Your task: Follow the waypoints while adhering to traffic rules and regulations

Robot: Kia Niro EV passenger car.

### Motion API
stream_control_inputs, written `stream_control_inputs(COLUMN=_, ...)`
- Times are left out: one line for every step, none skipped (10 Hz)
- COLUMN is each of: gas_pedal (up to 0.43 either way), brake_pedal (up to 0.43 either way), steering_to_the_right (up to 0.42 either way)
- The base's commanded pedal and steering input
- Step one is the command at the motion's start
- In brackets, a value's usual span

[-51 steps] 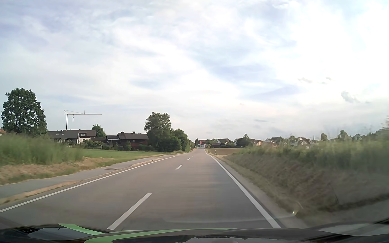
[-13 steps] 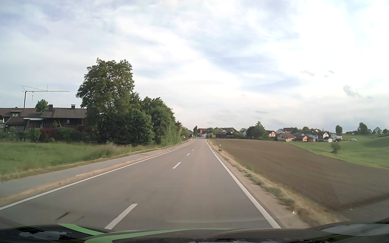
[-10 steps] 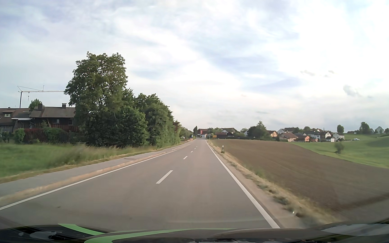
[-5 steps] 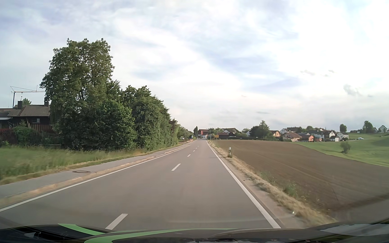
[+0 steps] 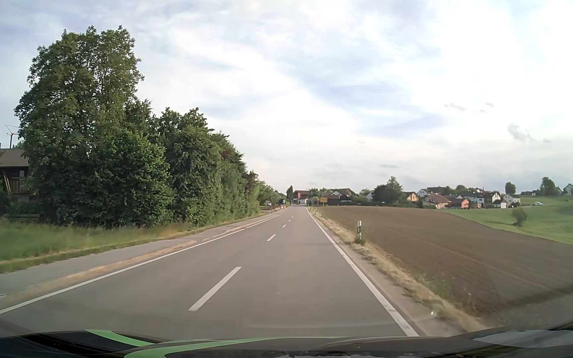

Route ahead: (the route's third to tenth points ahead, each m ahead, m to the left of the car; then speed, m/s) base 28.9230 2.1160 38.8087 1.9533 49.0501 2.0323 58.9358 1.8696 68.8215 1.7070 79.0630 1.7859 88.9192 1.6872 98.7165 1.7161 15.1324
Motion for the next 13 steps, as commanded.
stream_control_inputs(gas_pedal=0.000, brake_pedal=0.000, steering_to_the_right=-0.003)
stream_control_inputs(gas_pedal=0.000, brake_pedal=0.000, steering_to_the_right=0.000)
stream_control_inputs(gas_pedal=0.000, brake_pedal=0.000, steering_to_the_right=0.000)
stream_control_inputs(gas_pedal=0.000, brake_pedal=0.000, steering_to_the_right=0.000)
stream_control_inputs(gas_pedal=0.000, brake_pedal=0.000, steering_to_the_right=0.000)
stream_control_inputs(gas_pedal=0.000, brake_pedal=0.000, steering_to_the_right=0.000)
stream_control_inputs(gas_pedal=0.000, brake_pedal=0.000, steering_to_the_right=0.000)
stream_control_inputs(gas_pedal=0.000, brake_pedal=0.000, steering_to_the_right=0.000)
stream_control_inputs(gas_pedal=0.000, brake_pedal=0.000, steering_to_the_right=0.000)
stream_control_inputs(gas_pedal=0.000, brake_pedal=0.000, steering_to_the_right=0.001)
stream_control_inputs(gas_pedal=0.000, brake_pedal=0.000, steering_to_the_right=0.003)
stream_control_inputs(gas_pedal=0.000, brake_pedal=0.000, steering_to_the_right=0.003)
stream_control_inputs(gas_pedal=0.000, brake_pedal=0.000, steering_to_the_right=0.003)
